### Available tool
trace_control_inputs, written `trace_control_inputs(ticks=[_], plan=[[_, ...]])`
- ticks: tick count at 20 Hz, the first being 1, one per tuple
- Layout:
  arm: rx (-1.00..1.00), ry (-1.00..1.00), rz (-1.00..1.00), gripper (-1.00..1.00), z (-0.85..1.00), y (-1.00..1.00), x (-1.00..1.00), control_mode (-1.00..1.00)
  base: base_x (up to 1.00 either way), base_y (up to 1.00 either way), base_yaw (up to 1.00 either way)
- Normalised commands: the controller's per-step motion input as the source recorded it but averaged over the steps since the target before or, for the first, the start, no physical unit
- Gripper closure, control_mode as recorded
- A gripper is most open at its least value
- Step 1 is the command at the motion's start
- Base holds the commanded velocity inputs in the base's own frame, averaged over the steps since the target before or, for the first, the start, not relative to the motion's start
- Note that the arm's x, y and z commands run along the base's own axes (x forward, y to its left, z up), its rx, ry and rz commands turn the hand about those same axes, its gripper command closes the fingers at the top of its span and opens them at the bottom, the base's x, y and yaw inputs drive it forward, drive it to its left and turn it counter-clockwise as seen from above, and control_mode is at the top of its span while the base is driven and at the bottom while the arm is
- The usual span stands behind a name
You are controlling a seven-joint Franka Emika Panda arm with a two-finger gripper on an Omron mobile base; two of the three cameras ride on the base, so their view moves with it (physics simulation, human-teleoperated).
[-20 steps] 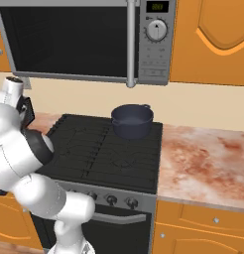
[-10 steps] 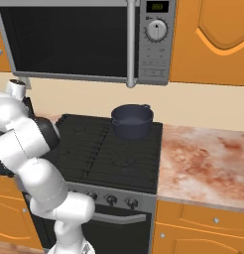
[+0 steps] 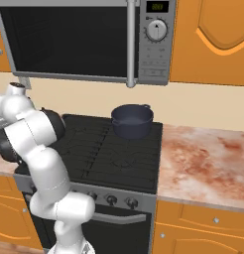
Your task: Pick the kettle from the counter and place it on a stove burner. Then turn the burner on.
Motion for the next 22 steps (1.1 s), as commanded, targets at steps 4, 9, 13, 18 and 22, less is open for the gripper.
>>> trace_control_inputs(ticks=[4,9,13,18,22], plan=[[0.00,0.00,0.00,-1.00,-0.18,0.18,0.24,-1.00,0.00,0.00,0.00],[-0.01,0.00,0.00,-1.00,-0.20,0.17,0.25,-1.00,0.00,0.00,0.00],[-0.06,0.00,0.00,-1.00,-0.10,0.06,0.25,-1.00,0.00,0.00,0.00],[-0.06,0.00,0.00,-1.00,-0.11,0.04,0.30,-1.00,0.00,0.00,0.00],[-0.02,0.00,0.00,-1.00,-0.18,0.09,0.22,-1.00,0.00,0.00,0.00]])
